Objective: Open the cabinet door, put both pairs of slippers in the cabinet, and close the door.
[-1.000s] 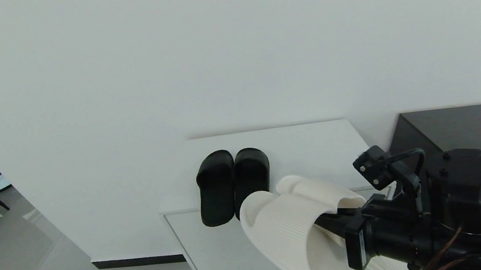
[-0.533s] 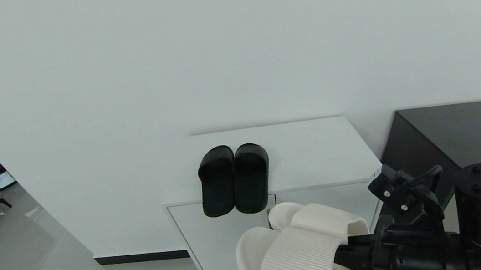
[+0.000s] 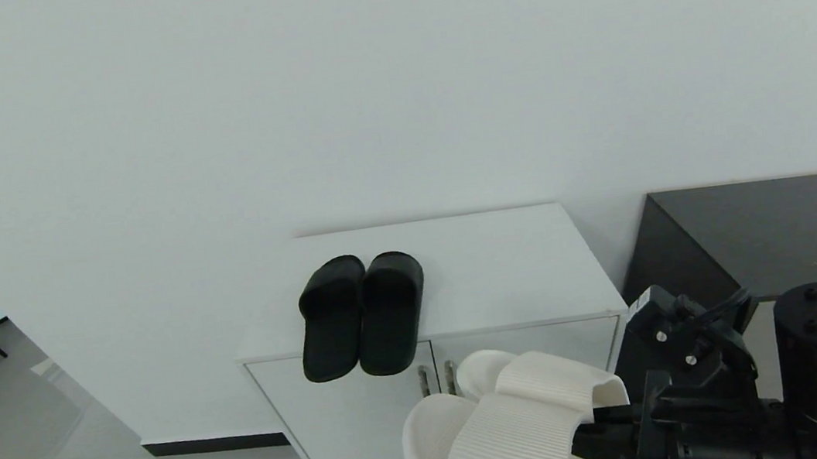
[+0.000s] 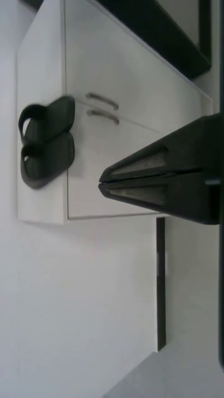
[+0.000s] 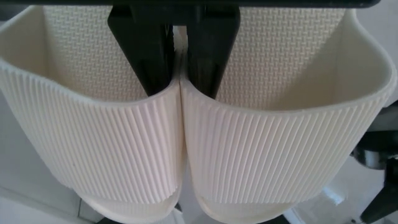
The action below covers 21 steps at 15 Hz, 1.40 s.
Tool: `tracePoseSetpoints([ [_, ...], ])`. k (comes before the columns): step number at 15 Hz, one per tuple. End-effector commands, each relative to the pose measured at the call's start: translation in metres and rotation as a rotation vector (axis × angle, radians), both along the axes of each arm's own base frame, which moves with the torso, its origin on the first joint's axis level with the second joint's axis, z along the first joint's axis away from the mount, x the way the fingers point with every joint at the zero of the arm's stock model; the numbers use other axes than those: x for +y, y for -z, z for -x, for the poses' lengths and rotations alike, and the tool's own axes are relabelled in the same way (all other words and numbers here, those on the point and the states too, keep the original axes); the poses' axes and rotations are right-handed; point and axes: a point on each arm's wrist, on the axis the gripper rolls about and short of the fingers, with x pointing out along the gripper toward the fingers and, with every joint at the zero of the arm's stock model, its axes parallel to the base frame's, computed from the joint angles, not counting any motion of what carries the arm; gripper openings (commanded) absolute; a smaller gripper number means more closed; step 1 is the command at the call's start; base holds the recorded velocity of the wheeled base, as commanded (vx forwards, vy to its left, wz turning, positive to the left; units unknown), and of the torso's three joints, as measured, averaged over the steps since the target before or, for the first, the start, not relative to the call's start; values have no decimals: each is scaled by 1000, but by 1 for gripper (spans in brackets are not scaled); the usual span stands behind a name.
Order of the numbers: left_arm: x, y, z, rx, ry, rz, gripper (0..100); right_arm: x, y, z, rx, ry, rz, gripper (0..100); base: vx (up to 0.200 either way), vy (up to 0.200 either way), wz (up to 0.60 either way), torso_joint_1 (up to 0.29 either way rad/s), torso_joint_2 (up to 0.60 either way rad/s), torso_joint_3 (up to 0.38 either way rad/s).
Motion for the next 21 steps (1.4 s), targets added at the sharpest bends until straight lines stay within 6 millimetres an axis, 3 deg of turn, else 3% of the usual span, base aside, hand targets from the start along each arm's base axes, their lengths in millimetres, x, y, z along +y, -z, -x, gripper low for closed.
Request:
tracePoseSetpoints([
  [1,0,0,0,-1,-1,0,0,0,2,0,4,2,5,0,0,-200,0,-2,2,2],
  [7,0,0,0,-1,0,0,0,-2,4,1,-11,2,-11,0,0,0,0,0,0,0],
  [12,0,0,0,-1,-1,2,0,2,22,-5,-11,15,-9,0,0,0,0,0,0,0],
  [21,0,0,0,-1,0,2,0,2,22,4,-19,-13,-13,0,0,0,0,-153,327,172],
])
